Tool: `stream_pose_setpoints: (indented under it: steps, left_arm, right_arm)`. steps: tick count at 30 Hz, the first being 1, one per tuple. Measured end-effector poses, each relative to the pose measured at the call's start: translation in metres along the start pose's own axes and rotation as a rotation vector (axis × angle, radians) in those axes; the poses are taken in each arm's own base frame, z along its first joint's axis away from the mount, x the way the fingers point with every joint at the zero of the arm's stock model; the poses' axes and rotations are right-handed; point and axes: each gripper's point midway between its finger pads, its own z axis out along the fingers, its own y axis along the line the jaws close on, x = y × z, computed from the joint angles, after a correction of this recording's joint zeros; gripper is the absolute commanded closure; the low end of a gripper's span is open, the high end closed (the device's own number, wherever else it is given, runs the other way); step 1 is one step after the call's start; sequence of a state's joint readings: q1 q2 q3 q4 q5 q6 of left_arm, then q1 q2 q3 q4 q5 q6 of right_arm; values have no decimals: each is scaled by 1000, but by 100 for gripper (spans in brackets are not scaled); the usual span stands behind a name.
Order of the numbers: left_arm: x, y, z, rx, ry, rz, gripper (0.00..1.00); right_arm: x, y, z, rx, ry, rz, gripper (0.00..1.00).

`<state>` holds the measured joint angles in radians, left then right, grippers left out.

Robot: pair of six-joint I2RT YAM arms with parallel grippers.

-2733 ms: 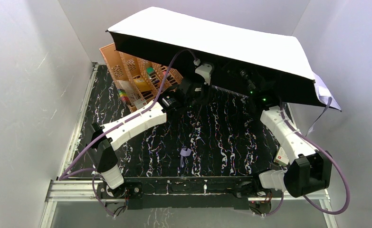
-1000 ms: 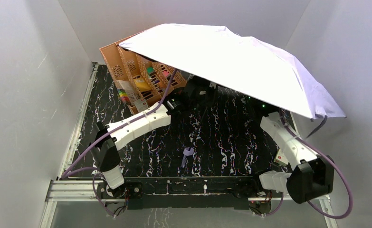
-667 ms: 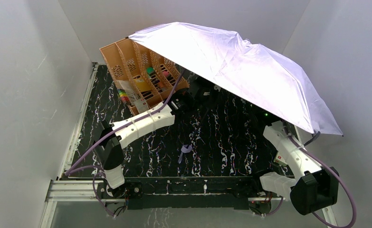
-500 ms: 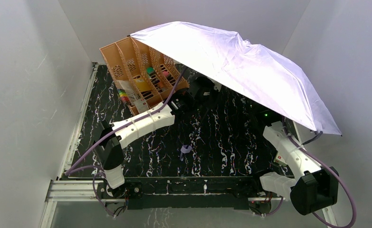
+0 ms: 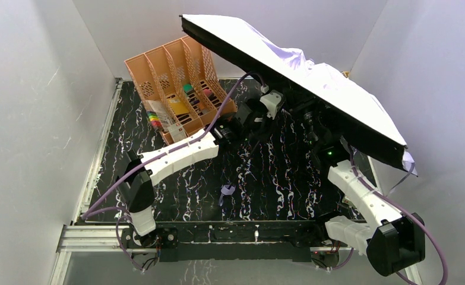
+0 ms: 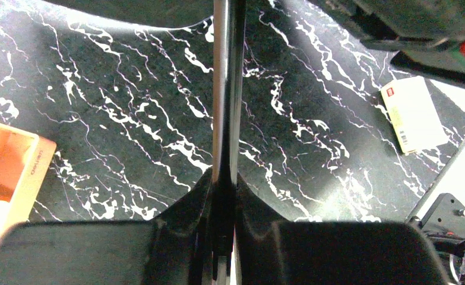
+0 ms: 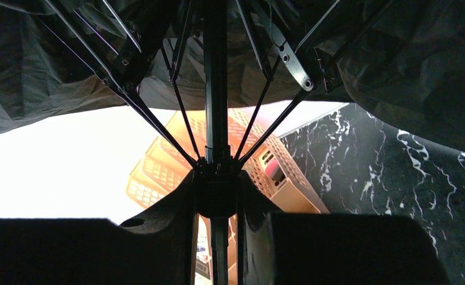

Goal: Put away the umbrella

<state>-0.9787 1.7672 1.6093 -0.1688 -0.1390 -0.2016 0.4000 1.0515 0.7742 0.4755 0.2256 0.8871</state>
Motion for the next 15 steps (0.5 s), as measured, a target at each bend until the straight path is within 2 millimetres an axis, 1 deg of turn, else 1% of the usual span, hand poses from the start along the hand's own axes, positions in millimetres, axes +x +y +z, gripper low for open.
stream_pose_setpoints:
  steps: [2, 4, 5, 7, 9, 11, 13, 15]
  left_arm:
    - [5, 0, 1, 6, -3, -3, 80]
    - [8, 0, 1, 11, -15, -18, 66]
    - [7, 2, -1, 15, -31, -29, 54]
    - [7, 8, -9, 24, -57, -58, 40]
    - [10, 13, -23, 36, -77, -92, 32]
    - [16, 15, -40, 57, -88, -126, 27]
    - [22, 14, -57, 84, -95, -155, 25]
    - [31, 10, -70, 115, -90, -181, 23]
  right_arm:
    - [2, -3, 0, 13, 7, -5, 100]
    - [7, -6, -1, 25, 32, -6, 100]
    - [9, -7, -2, 29, 49, -3, 100]
    - [12, -6, -1, 26, 78, 12, 100]
    - [9, -3, 2, 19, 89, 25, 100]
    - [3, -3, 6, 17, 88, 37, 100]
    - [-1, -4, 10, 20, 83, 43, 100]
    - [-5, -7, 14, 28, 74, 46, 100]
